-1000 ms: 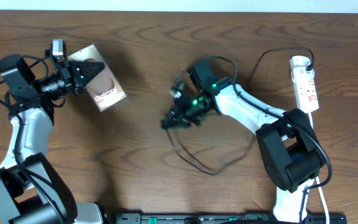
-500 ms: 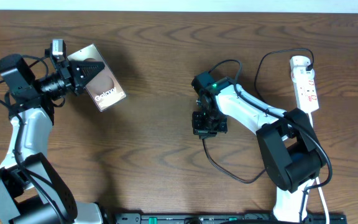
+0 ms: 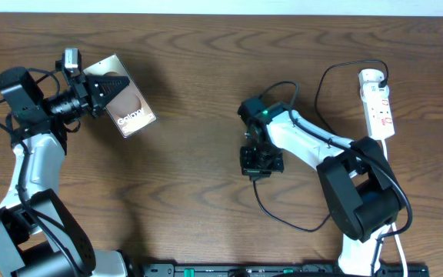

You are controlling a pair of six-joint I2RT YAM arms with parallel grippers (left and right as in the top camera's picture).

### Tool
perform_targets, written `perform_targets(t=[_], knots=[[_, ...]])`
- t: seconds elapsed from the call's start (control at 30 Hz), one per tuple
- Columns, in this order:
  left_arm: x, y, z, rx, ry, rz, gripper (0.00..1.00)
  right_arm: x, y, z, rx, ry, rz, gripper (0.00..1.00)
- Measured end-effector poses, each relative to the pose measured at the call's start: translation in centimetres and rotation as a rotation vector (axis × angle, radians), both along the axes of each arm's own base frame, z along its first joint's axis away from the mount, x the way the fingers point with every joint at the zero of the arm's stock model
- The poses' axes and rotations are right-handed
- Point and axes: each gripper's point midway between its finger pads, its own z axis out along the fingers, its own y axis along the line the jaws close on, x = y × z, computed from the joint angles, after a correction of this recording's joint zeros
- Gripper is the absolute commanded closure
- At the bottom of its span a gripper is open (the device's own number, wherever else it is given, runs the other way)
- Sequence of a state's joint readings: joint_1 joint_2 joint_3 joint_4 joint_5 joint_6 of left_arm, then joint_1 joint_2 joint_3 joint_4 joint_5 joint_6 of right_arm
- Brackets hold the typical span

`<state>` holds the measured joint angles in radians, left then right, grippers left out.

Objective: Plug charger to phone and switch on socket

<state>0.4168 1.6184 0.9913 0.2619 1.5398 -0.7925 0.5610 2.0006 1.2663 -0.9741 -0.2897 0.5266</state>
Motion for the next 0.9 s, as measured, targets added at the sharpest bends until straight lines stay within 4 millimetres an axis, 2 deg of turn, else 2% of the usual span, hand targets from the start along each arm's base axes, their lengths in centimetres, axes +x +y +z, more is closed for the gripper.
perform_targets(t=[0.33, 0.6, 0.73, 0.8, 0.9], knots=[[0.0, 0.0, 0.0, 0.0, 0.0, 0.0, 0.93, -1.3, -0.4, 0.0, -0.01, 0.049, -0.002, 0.99], [0.0, 0.0, 0.0, 0.0, 0.0, 0.0, 0.92, -0.7, 0.6, 0.1, 0.046, 0.033, -0.002, 0.99], [0.0, 0.0, 0.0, 0.0, 0.0, 0.0, 0.93, 0.9, 3.0, 1.3, 0.197, -0.005, 0.064, 0.99], [0.0, 0.0, 0.0, 0.0, 0.0, 0.0, 0.92, 2.1, 5.5, 3.3, 0.36, -0.037, 0.128, 0.99], [0.0, 0.0, 0.0, 0.0, 0.0, 0.0, 0.93, 3.0, 9.5, 7.6, 0.666, -0.086, 0.245, 0.99]])
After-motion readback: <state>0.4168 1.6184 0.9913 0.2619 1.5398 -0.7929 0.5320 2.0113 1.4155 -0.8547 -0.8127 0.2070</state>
